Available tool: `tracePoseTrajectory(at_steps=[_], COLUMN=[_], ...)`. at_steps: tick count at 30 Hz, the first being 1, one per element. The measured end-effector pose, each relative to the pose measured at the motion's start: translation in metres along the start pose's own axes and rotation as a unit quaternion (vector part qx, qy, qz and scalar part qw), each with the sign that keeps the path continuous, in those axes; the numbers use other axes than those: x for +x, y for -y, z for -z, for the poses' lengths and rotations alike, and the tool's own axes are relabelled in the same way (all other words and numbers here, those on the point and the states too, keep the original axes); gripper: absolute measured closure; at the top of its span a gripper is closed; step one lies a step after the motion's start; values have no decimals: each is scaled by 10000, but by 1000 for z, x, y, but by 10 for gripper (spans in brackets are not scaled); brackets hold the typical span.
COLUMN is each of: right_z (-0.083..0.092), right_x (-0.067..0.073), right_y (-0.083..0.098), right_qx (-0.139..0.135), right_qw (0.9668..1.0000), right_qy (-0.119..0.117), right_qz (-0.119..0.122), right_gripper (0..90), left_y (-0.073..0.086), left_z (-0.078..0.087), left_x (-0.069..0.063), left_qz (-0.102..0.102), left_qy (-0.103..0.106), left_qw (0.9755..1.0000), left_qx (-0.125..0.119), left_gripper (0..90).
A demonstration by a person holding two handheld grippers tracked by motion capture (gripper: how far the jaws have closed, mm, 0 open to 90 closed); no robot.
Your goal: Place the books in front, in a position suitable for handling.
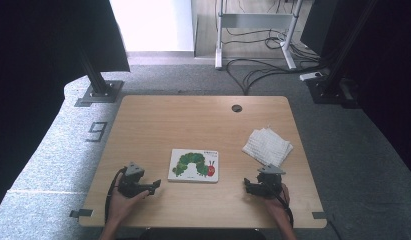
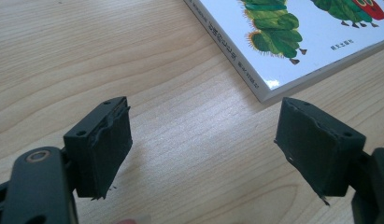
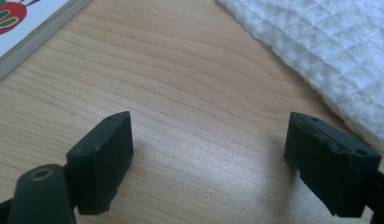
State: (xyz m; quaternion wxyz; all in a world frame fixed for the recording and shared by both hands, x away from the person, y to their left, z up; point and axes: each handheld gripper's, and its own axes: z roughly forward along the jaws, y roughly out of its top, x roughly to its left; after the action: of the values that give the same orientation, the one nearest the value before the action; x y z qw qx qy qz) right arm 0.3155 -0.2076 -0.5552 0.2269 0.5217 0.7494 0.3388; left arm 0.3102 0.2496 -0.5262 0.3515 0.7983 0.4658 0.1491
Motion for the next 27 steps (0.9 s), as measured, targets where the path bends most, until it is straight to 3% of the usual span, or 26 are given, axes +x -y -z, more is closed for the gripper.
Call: tracePoseTrajectory(at_steps=[18,22,27], right_z=[1,6,3], right_x=[1,-2,-10], right_y=[-2,-17,-31], right_qx=[-85,-352,-501], right_qw=[9998,9991,9985], right_qy=[85,137,178], right_qz=[128,176,90], right_gripper=[193,208,208], left_y=[-2,-8,-18], left_z=[-4,-8,-12], left_x=[-3,-4,-2], left_qz=[-44,-112,-44], left_qy=[11,60,69], left_qw=[10000,9999,10000], left_qx=[8,12,-56], left_gripper=[182,182,183])
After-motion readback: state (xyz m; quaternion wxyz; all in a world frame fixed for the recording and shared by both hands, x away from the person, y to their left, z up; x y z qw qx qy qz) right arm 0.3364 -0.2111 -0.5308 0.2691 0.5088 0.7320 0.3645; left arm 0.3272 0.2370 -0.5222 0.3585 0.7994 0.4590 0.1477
